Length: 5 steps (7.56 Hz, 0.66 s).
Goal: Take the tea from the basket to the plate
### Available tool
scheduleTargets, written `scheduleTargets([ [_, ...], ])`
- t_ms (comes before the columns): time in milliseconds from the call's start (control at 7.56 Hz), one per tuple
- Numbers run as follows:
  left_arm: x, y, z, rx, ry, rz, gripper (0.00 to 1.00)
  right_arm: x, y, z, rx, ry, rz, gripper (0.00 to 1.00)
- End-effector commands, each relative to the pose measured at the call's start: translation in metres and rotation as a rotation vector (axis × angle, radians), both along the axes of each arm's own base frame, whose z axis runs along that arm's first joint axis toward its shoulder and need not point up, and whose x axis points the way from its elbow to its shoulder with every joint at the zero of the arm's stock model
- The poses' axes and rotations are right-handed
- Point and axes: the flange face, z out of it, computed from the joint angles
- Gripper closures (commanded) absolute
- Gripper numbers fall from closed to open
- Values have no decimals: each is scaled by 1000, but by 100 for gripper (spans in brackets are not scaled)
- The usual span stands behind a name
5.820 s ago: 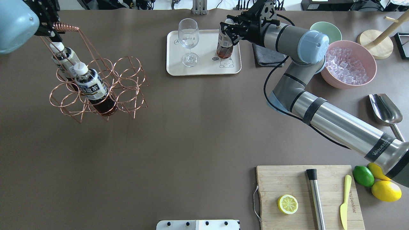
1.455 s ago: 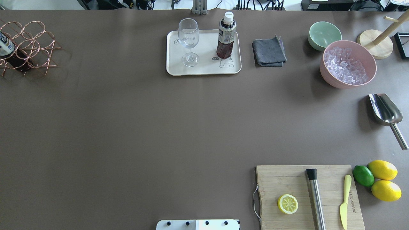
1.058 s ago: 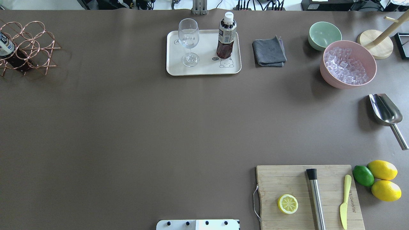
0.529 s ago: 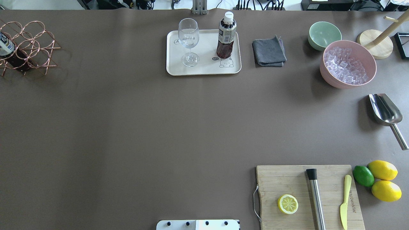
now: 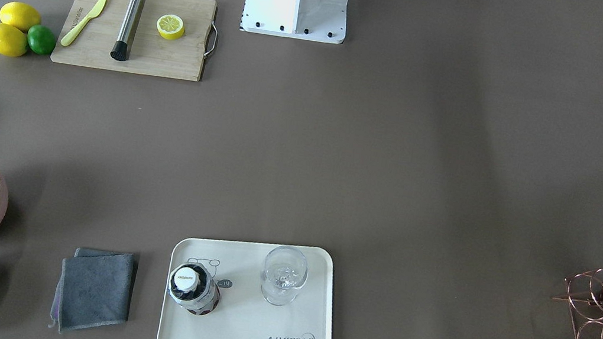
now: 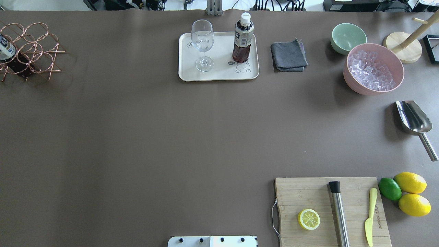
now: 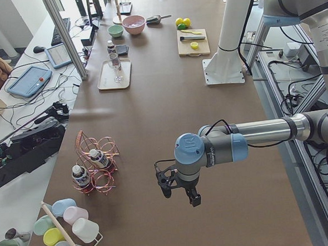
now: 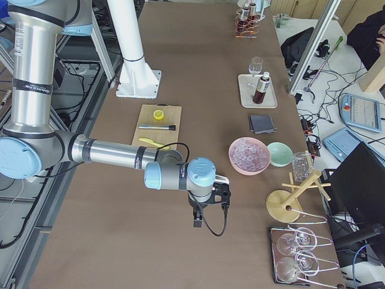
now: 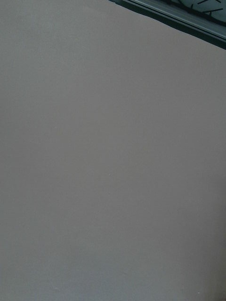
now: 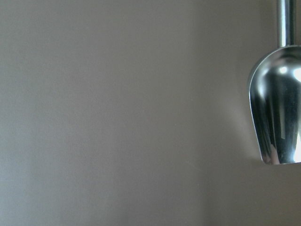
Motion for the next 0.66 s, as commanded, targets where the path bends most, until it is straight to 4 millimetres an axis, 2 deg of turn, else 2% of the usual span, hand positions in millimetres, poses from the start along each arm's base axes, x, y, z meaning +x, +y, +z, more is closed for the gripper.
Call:
scheduleTargets([
  [0,17,-14,-2,89,-7,72,1,2,0,-1,2,-1,5,0],
  [265,54,-33,-17,117,1,174,1,3,-2,-3,7,-5,8,0],
  [529,61,-58,-41,172,68,174,1,4,-1,-3,7,-8,11,0],
])
